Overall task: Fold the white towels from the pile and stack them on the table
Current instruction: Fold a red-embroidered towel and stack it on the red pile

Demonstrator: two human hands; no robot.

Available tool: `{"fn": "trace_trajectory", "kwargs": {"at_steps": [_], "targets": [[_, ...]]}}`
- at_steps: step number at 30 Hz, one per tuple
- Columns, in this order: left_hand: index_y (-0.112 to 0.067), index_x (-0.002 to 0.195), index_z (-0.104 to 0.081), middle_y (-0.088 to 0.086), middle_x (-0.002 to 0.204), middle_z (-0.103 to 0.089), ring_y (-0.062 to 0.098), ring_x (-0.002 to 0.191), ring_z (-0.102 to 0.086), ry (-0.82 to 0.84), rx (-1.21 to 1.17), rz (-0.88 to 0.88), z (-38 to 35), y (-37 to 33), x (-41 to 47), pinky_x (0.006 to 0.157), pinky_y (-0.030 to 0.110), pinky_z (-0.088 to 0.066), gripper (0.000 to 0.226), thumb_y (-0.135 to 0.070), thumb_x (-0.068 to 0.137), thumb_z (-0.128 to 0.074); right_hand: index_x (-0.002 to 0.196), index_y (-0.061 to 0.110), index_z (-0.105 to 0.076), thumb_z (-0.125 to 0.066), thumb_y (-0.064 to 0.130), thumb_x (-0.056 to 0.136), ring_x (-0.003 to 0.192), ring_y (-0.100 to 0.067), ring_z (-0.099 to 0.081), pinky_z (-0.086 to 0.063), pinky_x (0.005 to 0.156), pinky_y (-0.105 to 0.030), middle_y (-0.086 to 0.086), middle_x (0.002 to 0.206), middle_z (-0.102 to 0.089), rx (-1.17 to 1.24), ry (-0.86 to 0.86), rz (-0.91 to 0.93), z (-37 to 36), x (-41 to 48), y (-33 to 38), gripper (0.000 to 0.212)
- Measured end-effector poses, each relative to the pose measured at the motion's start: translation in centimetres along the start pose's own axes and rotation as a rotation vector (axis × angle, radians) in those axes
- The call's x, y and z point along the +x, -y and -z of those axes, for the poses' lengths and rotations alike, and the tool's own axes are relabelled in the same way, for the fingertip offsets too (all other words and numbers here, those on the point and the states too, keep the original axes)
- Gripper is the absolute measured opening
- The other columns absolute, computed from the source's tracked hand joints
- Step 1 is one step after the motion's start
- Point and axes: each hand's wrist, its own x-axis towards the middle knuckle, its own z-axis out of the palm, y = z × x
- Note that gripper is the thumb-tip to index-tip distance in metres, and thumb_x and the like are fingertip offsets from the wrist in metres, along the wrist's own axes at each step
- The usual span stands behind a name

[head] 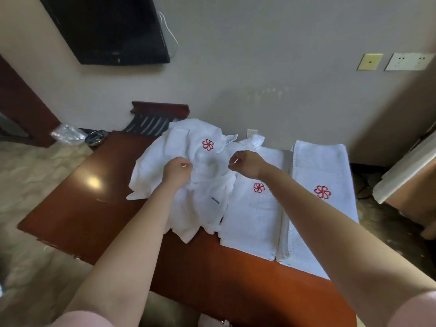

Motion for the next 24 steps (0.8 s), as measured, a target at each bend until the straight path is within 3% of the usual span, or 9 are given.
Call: {"fn": "trace_trajectory", "kwargs": {"at_steps": [4, 9, 11, 14, 18, 21, 23, 24], "targets": [[-0.012, 0.130, -0.051, 0.011, 0.136, -0.044, 0.030, 0.118, -0.048, -0.053, 0.081, 0.035, 1.9, 3.5, 6.8, 0.091, 0.033, -0.044, 0.043, -0.025, 0.090, -0.058, 0.123, 0.012, -0.055, -0.062, 0.029, 0.091, 0.104, -0.021, -0.059, -0.042, 0.081, -0.024, -0.008, 0.112, -0.065, -0.038, -0.028, -0.071, -3.6, 4.2, 2.6, 0.038], [-0.012, 0.144, -0.032, 0.013, 0.141, -0.041, 0.034, 0.123, -0.044, -0.032, 0.162, 0.018, 3.1, 5.7, 13.5, 0.096, 0.041, -0.043, 0.070, -0.034, 0.084, -0.060, 0.146, 0.009, -0.031, -0.063, 0.029, 0.090, 0.130, -0.030, -0.043, -0.035, 0.102, -0.033, -0.014, 0.143, -0.044, -0.102, -0.027, -0.182, -8.2, 8.5, 6.0, 0.067], [-0.010, 0.140, -0.034, 0.014, 0.130, -0.052, 0.035, 0.112, -0.052, 0.064, 0.106, 0.038, 2.8, 5.2, 14.8, 0.086, 0.038, -0.046, 0.064, -0.036, 0.087, -0.059, 0.149, 0.010, -0.023, -0.063, 0.032, 0.090, 0.134, -0.032, -0.037, -0.032, 0.106, -0.035, -0.014, 0.149, -0.037, -0.113, -0.041, -0.207, -9.2, 9.4, 6.7, 0.075], [-0.006, 0.114, -0.055, 0.016, 0.112, -0.061, 0.032, 0.098, -0.056, 0.166, 0.135, -0.051, 1.7, 4.8, 15.4, 0.075, 0.032, -0.042, 0.034, -0.034, 0.095, -0.049, 0.150, 0.012, -0.018, -0.065, 0.038, 0.087, 0.131, -0.036, -0.038, -0.034, 0.105, -0.039, -0.013, 0.147, -0.036, -0.126, -0.079, -0.281, -10.4, 10.8, 6.7, 0.083], [-0.009, 0.081, -0.048, 0.010, 0.093, -0.054, 0.026, 0.085, -0.050, 0.117, 0.039, -0.127, 2.2, 4.4, 15.0, 0.069, 0.030, -0.036, 0.026, -0.028, 0.098, -0.045, 0.138, 0.011, -0.037, -0.062, 0.042, 0.089, 0.117, -0.034, -0.047, -0.044, 0.094, -0.042, -0.013, 0.130, -0.046, -0.237, -0.209, -0.320, -12.3, 12.2, 6.0, 0.064], [-0.006, 0.078, -0.045, 0.004, 0.098, -0.043, 0.020, 0.088, -0.043, 0.037, -0.060, -0.188, 4.3, 3.7, 14.8, 0.073, 0.025, -0.030, 0.030, -0.026, 0.099, -0.043, 0.126, 0.011, -0.050, -0.058, 0.034, 0.091, 0.105, -0.034, -0.052, -0.046, 0.085, -0.038, -0.013, 0.114, -0.055, -0.160, -0.351, -0.281, -11.9, 12.7, 6.0, 0.042], [-0.005, 0.082, -0.048, 0.004, 0.096, -0.045, 0.019, 0.088, -0.043, 0.021, -0.162, -0.193, 5.9, 2.7, 15.0, 0.073, 0.026, -0.031, 0.028, -0.025, 0.100, -0.043, 0.100, 0.017, -0.056, -0.057, 0.028, 0.089, 0.091, -0.030, -0.052, -0.042, 0.073, -0.035, -0.009, 0.095, -0.055, 0.027, -0.471, -0.290, -10.9, 12.4, 6.9, 0.015], [-0.006, 0.083, -0.048, 0.002, 0.090, -0.047, 0.019, 0.084, -0.044, 0.023, -0.238, -0.178, 6.7, 2.0, 15.3, 0.070, 0.027, -0.032, 0.027, -0.026, 0.100, -0.042, 0.083, 0.020, -0.049, -0.056, 0.027, 0.089, 0.082, -0.027, -0.049, -0.038, 0.067, -0.033, -0.004, 0.084, -0.052, 0.150, -0.550, -0.297, -10.1, 12.3, 7.7, 0.011]]}}
